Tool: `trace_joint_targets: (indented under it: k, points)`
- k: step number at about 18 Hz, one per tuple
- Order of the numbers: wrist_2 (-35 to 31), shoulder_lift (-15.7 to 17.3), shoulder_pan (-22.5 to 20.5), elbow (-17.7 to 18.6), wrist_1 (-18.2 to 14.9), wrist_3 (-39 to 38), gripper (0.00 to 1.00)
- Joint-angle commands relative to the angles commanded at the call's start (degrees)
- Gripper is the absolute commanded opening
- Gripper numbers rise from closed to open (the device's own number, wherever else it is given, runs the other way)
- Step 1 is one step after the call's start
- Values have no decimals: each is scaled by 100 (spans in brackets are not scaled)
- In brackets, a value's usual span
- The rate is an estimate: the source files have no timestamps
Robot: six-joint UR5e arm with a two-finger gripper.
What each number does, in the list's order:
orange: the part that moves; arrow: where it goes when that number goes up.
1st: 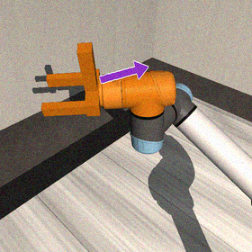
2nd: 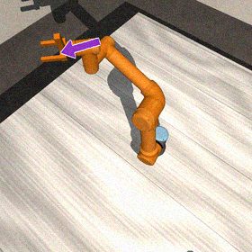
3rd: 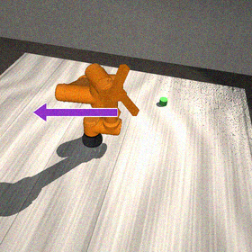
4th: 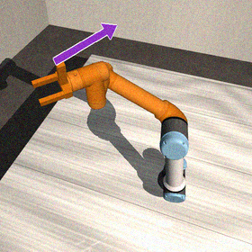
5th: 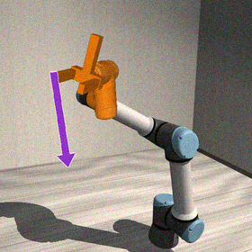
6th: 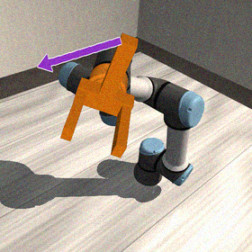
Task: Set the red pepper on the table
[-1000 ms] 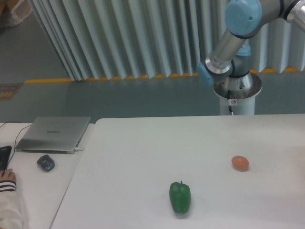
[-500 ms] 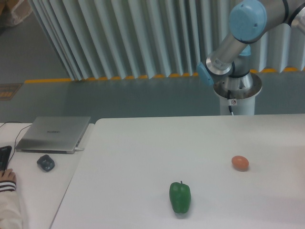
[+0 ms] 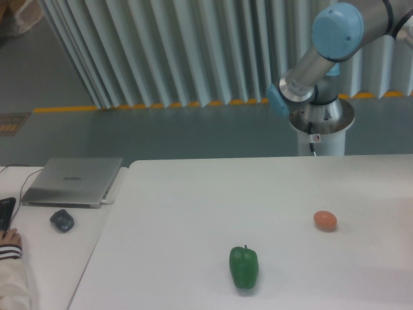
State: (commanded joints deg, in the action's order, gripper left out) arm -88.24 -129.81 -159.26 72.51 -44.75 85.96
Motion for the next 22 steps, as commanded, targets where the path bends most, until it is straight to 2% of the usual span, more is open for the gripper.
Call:
trace_joint_targets:
  k: [9,22]
  points:
    - [9,-229,9,-334,89,18,100]
    - [-9,-396,9,-343,89,-35,100]
